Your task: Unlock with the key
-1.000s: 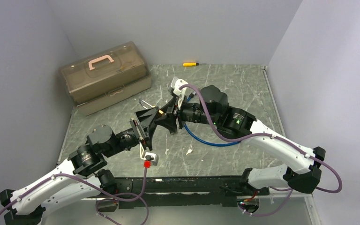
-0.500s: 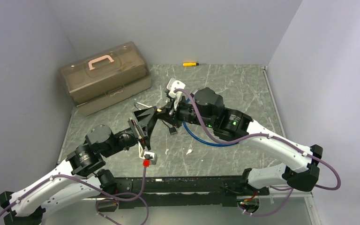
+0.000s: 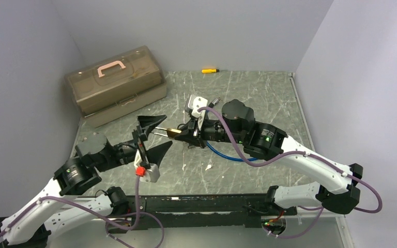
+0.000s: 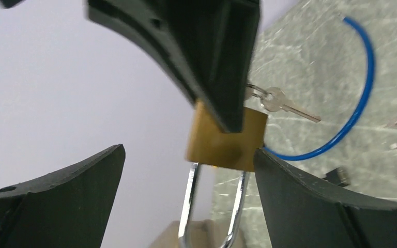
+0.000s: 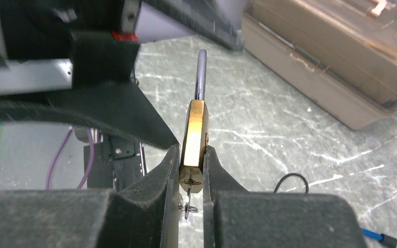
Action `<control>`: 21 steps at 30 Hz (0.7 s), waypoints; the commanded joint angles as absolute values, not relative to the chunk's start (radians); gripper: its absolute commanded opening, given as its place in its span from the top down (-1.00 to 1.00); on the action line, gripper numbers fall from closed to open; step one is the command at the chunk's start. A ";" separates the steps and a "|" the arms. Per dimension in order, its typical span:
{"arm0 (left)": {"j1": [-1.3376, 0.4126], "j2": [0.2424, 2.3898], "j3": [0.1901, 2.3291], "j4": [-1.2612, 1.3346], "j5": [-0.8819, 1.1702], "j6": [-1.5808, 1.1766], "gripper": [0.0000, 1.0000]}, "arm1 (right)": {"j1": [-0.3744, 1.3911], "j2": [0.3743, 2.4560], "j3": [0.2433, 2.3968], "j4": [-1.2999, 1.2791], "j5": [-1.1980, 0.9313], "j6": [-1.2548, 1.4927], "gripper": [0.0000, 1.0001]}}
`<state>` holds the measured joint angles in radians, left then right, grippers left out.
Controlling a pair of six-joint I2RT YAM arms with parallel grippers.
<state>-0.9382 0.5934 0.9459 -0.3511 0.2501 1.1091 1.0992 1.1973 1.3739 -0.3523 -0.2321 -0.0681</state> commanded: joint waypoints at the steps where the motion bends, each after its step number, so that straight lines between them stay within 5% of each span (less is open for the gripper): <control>1: -0.895 0.622 1.077 -0.476 0.352 0.761 -0.99 | 1.098 1.167 1.448 -0.393 -0.272 -0.104 1.00; 14: -0.733 0.836 1.272 -0.844 0.675 0.665 -0.99 | 1.117 1.221 1.584 -0.534 -0.311 -0.165 1.00; 21: -0.719 0.864 1.276 -0.814 0.726 0.656 -0.66 | 1.144 1.248 1.606 -0.545 -0.315 -0.177 1.00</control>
<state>-0.7254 0.8684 1.2457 -0.8207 0.6338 0.6807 1.1294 1.2461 1.5387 -0.5983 -0.2981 -0.1520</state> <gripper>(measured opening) 0.869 0.142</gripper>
